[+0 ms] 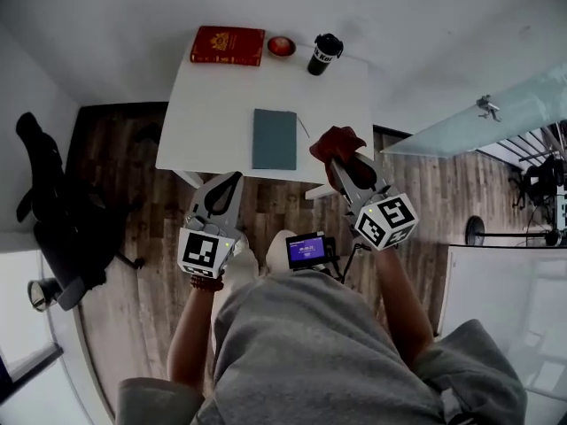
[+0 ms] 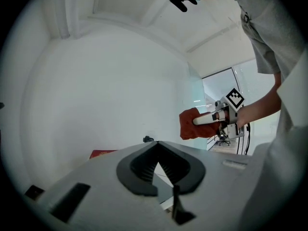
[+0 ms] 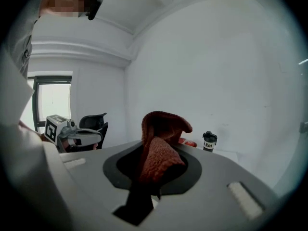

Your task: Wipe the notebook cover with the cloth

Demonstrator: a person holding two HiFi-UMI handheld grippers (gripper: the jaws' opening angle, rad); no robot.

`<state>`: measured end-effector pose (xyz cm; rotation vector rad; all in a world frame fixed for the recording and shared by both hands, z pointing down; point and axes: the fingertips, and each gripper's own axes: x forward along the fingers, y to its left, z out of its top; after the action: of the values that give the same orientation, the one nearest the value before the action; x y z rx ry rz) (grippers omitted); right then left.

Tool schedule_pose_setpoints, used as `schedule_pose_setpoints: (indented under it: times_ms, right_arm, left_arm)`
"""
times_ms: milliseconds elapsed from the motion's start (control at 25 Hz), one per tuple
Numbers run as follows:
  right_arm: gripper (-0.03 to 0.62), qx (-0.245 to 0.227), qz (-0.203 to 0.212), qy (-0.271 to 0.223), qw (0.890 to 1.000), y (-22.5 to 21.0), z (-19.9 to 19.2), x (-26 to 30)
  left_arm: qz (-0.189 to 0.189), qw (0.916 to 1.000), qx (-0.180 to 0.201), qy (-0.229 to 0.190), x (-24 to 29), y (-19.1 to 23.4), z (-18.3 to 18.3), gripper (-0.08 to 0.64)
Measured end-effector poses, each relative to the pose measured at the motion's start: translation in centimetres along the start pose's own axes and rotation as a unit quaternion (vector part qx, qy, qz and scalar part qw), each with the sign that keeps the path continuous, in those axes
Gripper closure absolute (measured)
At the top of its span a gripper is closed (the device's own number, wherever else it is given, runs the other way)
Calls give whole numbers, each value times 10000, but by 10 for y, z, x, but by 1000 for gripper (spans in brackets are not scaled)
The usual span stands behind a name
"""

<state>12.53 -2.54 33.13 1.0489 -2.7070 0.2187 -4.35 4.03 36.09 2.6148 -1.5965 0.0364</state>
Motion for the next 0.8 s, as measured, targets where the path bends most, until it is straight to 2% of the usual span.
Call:
schedule_pose_setpoints:
  times_ms: [200,440,640,800]
  right_arm:
    - [512,-130,-84,235,9996,-1,-10,28]
    - [512,-314,-33,935,9951,-17,-59,75]
    - [511,-946,150,1339,9863,-31,-86,114]
    - [511,-1807,442,1782,9662,-39,-110,148]
  left_arm:
    - [-328,9993,170,5,16,9,-4,563]
    - [-708,9965,306,331,39,18,-31,561]
    - [-699,9953,212,640,56,35,-63,553]
    - [-741,9919,35,1032,69,43,-100,532]
